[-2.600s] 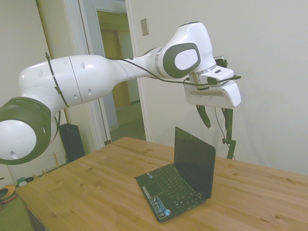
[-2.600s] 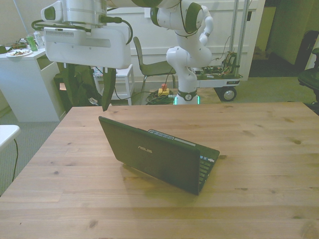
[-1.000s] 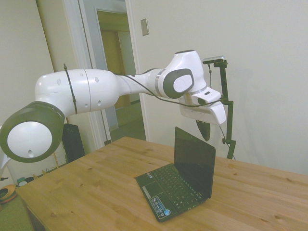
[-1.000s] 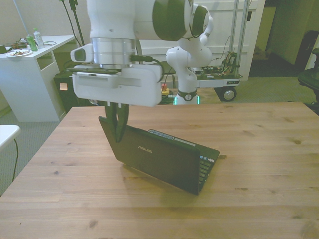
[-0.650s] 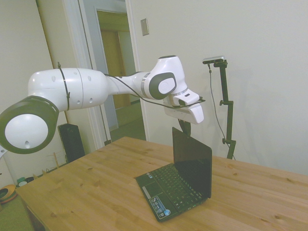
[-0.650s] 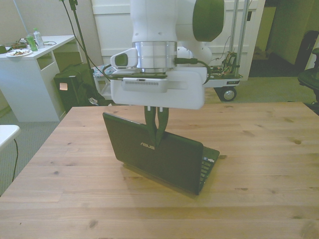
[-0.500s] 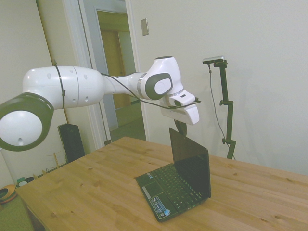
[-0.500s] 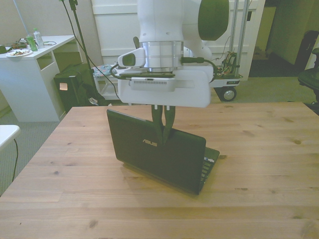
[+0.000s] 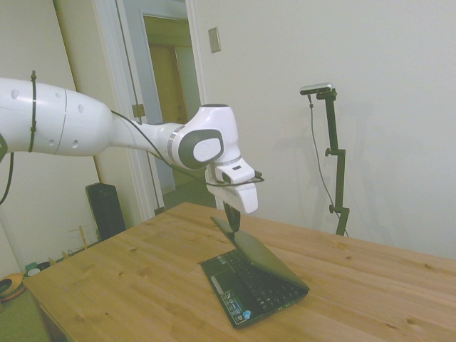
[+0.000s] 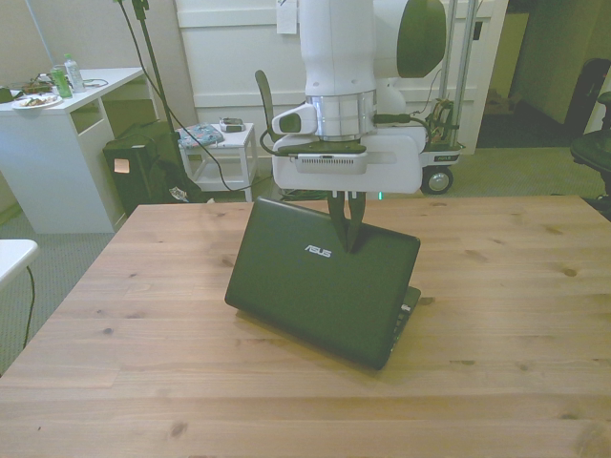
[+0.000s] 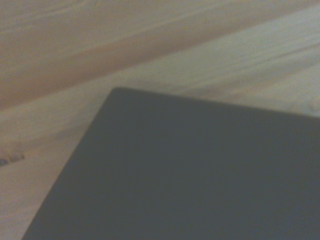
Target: Close the laptop
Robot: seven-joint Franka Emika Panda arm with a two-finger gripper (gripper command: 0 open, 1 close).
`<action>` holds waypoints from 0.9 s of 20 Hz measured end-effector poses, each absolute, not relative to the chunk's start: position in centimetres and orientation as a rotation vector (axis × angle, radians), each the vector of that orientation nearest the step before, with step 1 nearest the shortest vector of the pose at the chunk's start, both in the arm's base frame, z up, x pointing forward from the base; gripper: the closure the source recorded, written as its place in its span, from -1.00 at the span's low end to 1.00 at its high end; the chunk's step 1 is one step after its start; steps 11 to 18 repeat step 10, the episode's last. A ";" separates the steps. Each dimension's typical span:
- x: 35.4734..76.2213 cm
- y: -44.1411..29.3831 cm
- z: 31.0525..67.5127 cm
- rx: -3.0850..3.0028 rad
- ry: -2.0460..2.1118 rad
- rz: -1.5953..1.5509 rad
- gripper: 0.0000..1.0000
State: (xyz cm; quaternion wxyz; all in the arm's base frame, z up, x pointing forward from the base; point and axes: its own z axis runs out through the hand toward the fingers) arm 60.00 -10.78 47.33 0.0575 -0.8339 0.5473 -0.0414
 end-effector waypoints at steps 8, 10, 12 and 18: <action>53.6 -10.4 42.4 -2.501 1.681 -0.125 1.00; 52.6 -8.4 46.6 -2.512 1.608 -0.202 -1.00; 52.6 -8.4 46.6 -2.512 1.608 -0.202 -1.00; 52.6 -8.4 46.6 -2.512 1.608 -0.202 -1.00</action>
